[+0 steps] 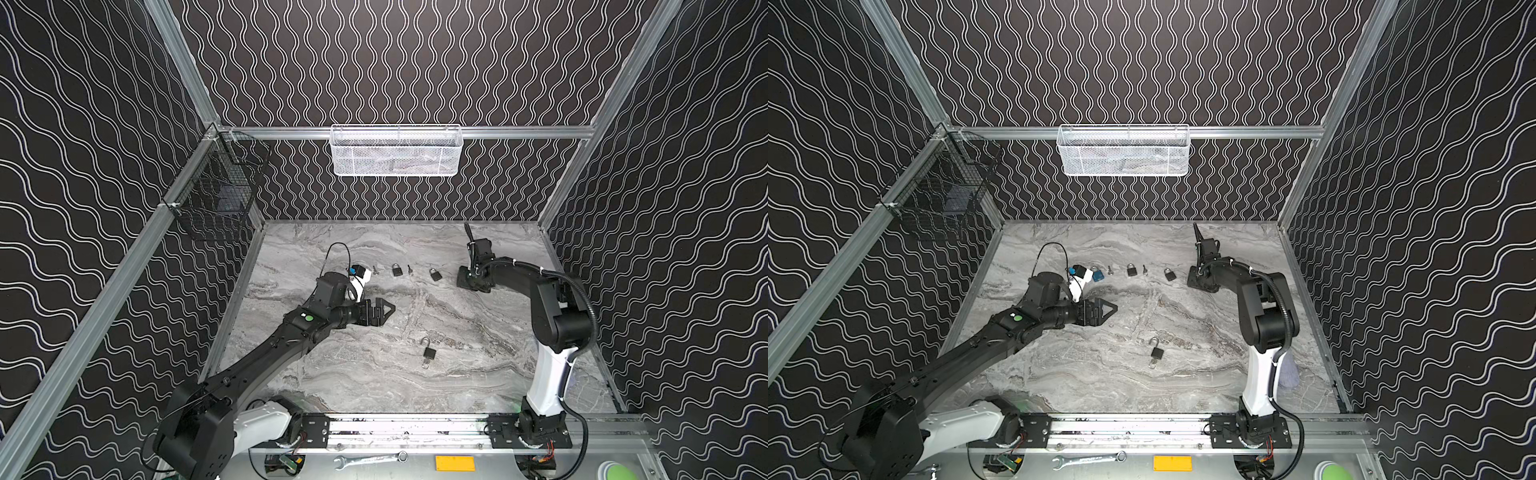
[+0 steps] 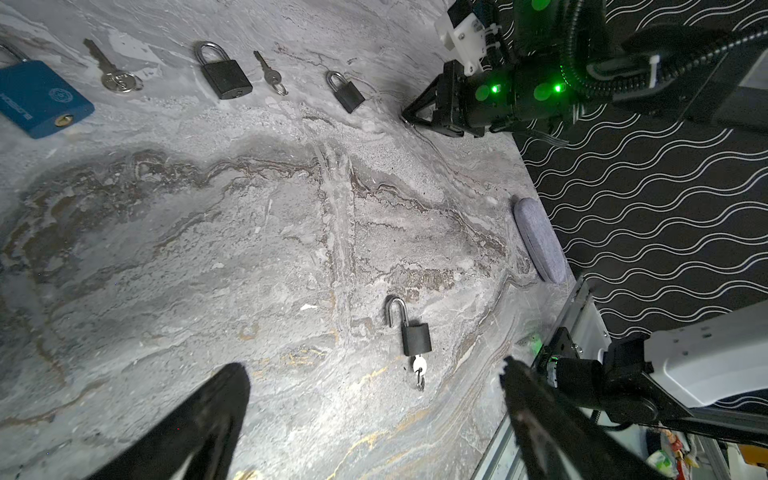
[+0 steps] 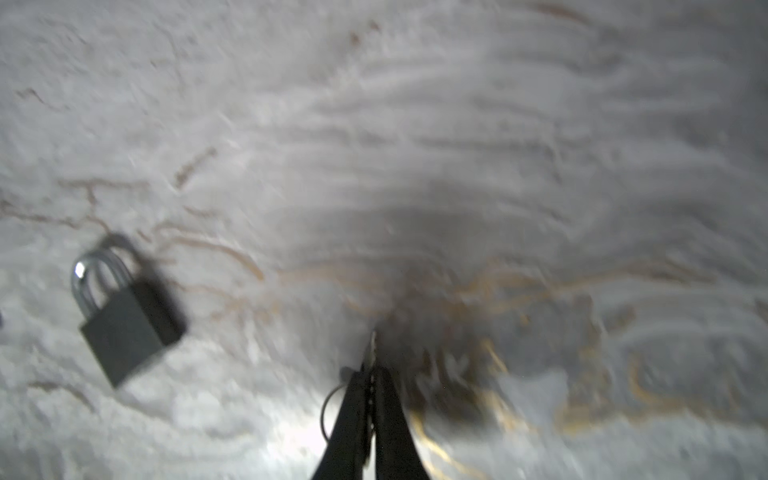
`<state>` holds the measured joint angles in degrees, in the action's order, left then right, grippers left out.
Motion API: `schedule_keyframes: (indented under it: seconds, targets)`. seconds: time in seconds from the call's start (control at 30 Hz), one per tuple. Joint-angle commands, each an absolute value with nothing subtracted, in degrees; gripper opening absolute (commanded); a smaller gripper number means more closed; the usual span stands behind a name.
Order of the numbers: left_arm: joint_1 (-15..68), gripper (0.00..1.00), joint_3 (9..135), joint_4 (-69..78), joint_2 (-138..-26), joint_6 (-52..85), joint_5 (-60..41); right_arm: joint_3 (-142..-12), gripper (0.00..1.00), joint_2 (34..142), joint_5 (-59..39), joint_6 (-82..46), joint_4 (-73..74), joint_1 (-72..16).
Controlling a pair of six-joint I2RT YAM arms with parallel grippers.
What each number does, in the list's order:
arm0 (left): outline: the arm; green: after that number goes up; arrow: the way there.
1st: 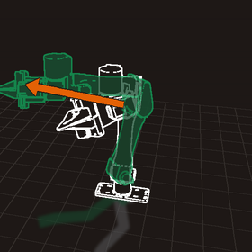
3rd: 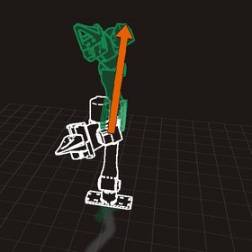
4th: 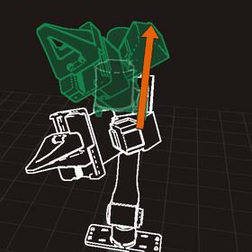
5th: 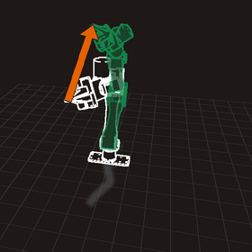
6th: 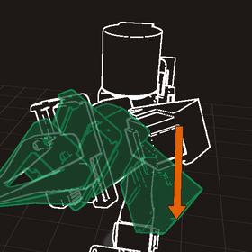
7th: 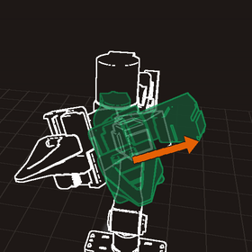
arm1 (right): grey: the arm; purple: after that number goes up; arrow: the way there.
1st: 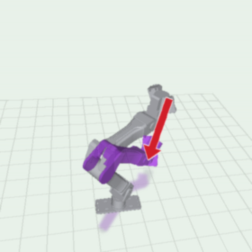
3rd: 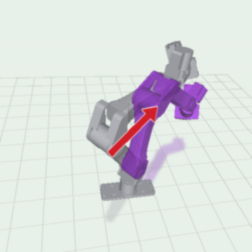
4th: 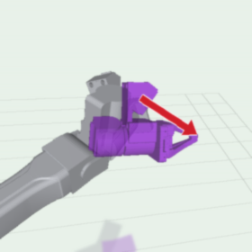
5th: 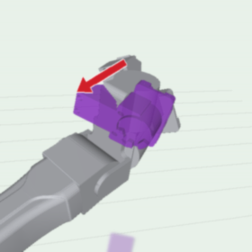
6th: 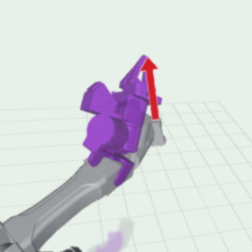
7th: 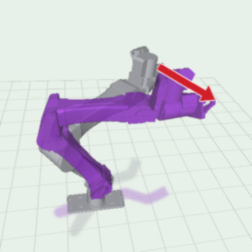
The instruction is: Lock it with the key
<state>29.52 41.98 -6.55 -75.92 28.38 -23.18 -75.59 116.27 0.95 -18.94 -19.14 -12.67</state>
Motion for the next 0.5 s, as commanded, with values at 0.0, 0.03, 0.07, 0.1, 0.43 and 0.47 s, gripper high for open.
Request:
schedule_keyframes:
  seconds: [0.0, 0.03, 0.07, 0.1, 0.43, 0.47]
  targets:
    - [29.5, 0.98, 42.5, -5.8, -75.7, 27.8, -23.0, -77.9, 0.07, 119.4, -0.7, -18.2, -27.9, -12.8]
    - [29.5, 0.99, 42.3, -5.7, -75.7, 27.8, -23.1, -79.5, 0.07, 120.5, -0.9, -18.0, -28.5, -12.7]
    - [29.5, 0.99, 42.3, -5.7, -75.5, 27.9, -23.0, -81.0, 0.07, 121.5, -1.0, -17.8, -28.9, -12.8]
    - [29.5, 0.99, 42.2, -5.6, -75.5, 27.9, -23.0, -82.3, 0.07, 122.5, -1.2, -17.6, -29.4, -12.8]
    - [29.5, 0.98, 42.6, -6.0, -76.6, 27.4, -23.5, -92.0, 0.08, 129.3, -2.4, -14.9, -32.2, -14.6]
    - [29.5, 0.99, 42.6, -6.1, -76.8, 27.3, -23.5, -92.3, 0.08, 129.5, -2.8, -14.7, -32.3, -14.8]
